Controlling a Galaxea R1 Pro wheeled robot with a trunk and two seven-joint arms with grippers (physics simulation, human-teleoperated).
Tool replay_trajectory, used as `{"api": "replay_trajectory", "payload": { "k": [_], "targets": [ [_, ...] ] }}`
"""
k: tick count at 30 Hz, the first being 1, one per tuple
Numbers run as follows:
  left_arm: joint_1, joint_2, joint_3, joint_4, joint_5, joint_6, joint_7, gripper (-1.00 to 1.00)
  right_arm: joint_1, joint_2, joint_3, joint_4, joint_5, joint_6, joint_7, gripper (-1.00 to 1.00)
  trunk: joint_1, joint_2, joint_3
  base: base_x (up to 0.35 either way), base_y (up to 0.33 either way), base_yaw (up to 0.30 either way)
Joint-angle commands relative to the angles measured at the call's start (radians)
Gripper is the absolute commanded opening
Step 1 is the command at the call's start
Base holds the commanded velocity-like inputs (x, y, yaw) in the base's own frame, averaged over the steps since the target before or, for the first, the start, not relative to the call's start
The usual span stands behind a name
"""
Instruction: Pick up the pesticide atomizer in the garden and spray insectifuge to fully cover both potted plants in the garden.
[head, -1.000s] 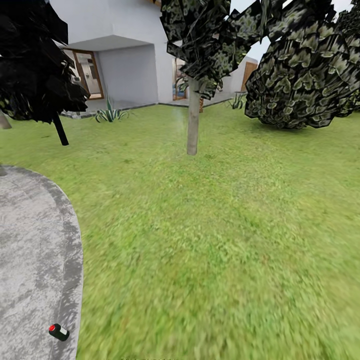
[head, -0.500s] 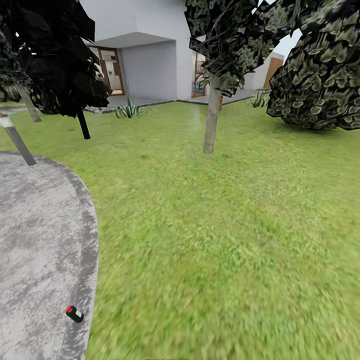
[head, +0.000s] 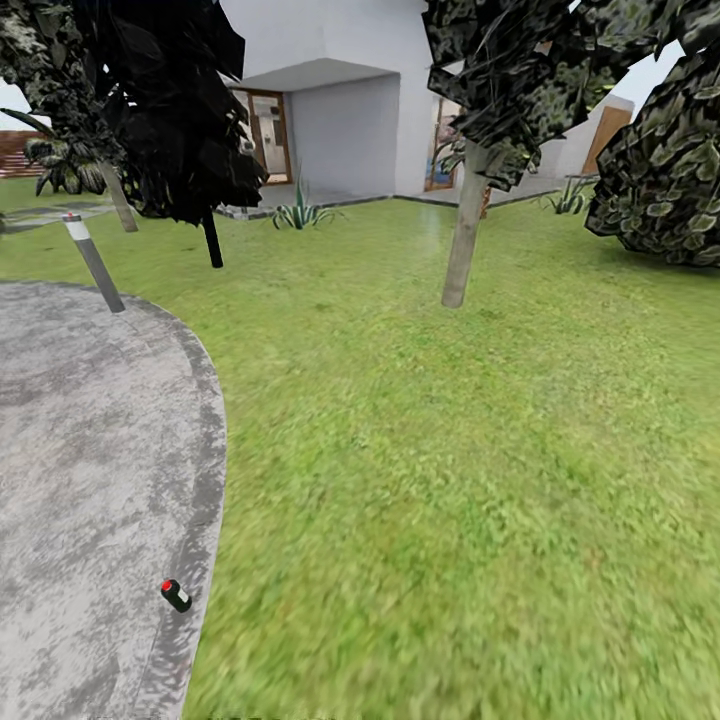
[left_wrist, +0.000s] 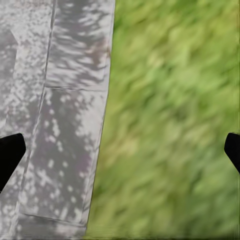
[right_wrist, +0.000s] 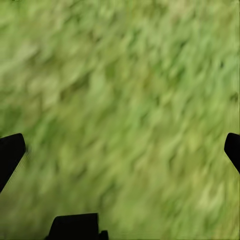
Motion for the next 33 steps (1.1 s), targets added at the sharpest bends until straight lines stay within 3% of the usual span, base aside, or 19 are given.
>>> {"api": "replay_trajectory", "payload": {
  "k": [1, 33],
  "targets": [
    [-0.001, 0.0, 0.0, 0.001, 0.01, -0.002, -0.005, 1.0, 0.0, 0.001, -0.005, 0.001, 0.011, -0.004, 0.0, 1.0, 0.0, 0.0, -0.002, 0.0, -0.001, 0.251],
    [-0.001, 0.014, 0.001, 0.001, 0.011, -0.002, -0.005, 1.0, 0.0, -0.001, -0.007, 0.002, 0.009, -0.004, -0.004, 1.0, 0.0, 0.0, -0.025, 0.012, 0.015, 0.266]
  ]
}}
